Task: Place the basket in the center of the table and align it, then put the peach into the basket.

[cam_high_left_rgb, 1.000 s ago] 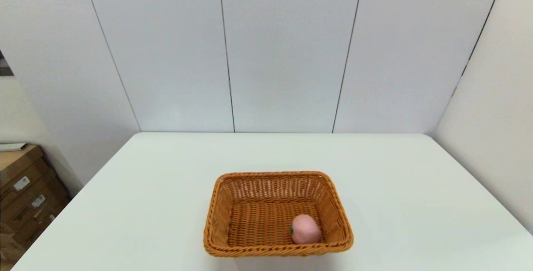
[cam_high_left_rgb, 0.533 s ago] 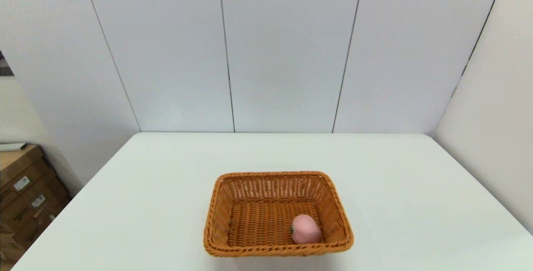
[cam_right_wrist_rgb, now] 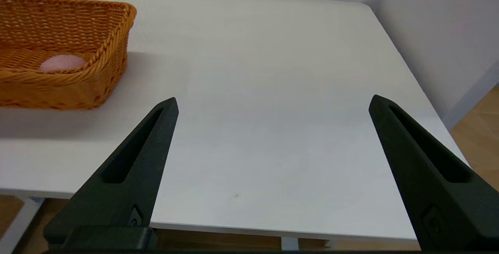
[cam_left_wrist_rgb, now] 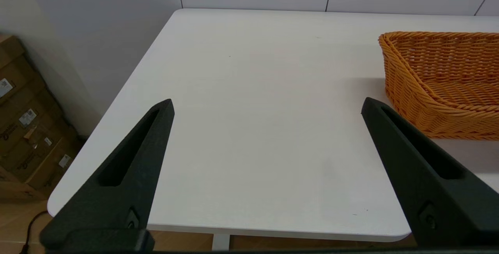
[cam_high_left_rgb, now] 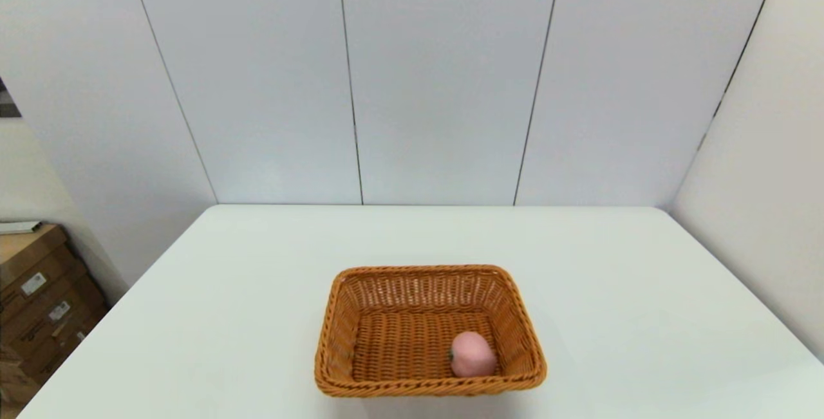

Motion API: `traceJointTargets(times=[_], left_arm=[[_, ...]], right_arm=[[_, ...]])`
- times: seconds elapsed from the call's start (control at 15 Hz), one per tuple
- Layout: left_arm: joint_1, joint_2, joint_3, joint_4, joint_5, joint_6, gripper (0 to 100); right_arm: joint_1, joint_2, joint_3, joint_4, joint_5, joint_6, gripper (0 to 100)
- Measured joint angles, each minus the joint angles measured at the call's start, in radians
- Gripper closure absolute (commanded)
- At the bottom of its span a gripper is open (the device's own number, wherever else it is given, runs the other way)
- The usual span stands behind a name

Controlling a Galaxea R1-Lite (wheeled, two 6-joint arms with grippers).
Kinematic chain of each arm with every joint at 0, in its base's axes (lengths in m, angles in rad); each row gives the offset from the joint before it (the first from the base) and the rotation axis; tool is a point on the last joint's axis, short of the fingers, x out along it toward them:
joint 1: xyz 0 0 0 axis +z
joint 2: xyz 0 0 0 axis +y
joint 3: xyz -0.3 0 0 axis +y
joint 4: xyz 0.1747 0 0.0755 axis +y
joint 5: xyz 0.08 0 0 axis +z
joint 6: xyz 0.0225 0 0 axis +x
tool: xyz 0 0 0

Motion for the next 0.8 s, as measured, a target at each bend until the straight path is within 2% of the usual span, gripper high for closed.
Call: traceJointTargets(times=[0.2,0.8], left_arm=[[0.0,0.0,0.0,0.0,0.002,-0.002,0],[0.0,0.0,0.0,0.0,0.001,0.0,0]], right_arm=[[0.0,-0.017,0.007,0.0,-0.001,0.036,0],[0.0,-0.02,0.008,-0.001,-0.008,0.038,0]])
